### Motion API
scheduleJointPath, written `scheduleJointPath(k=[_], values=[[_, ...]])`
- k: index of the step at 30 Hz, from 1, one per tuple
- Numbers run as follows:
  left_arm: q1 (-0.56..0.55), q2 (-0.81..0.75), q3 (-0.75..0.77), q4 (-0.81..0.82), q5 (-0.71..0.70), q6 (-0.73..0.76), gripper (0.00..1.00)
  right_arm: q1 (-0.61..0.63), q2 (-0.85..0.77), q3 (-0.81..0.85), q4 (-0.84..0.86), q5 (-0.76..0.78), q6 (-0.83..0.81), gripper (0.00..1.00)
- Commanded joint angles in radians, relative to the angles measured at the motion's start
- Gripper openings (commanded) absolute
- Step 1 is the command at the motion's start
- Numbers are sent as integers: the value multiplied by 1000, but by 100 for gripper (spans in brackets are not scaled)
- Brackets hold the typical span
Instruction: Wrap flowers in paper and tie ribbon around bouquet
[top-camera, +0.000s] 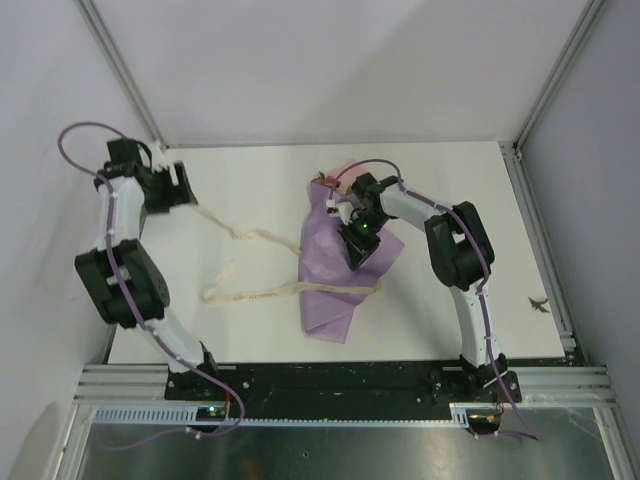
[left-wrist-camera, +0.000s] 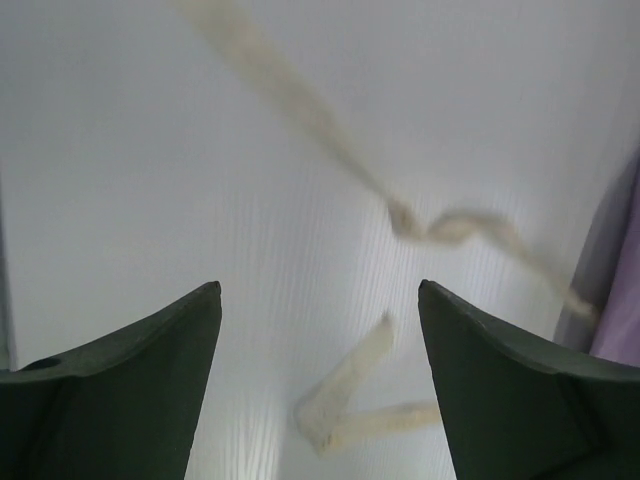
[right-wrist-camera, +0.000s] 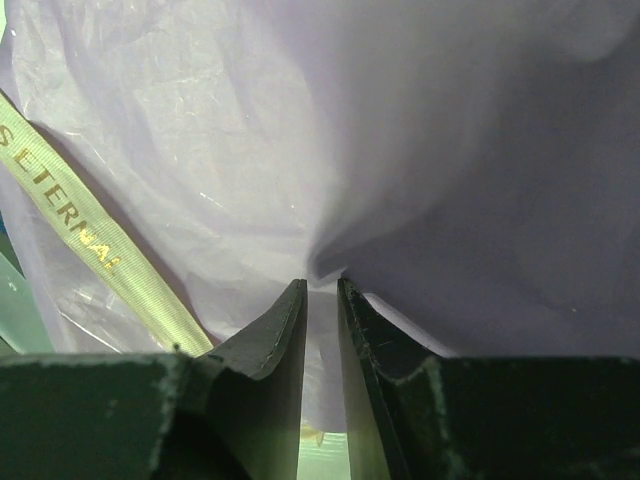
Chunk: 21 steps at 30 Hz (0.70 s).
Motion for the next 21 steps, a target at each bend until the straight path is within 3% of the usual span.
scheduleJointPath(k=[1,5,9,21], values=[[22,222,309,37,36,-193,84,8,8,17,-31,-12,-17,24],[21,397,501,40,-12,-324,80,6,13,22,-42,1,-23,24],[5,501,590,43,-69,-419,78,5,18,22,-47,-3,-18,24],[-37,595,478,99,-67,-616,71,4,54,47,-57,-9,-8,24]])
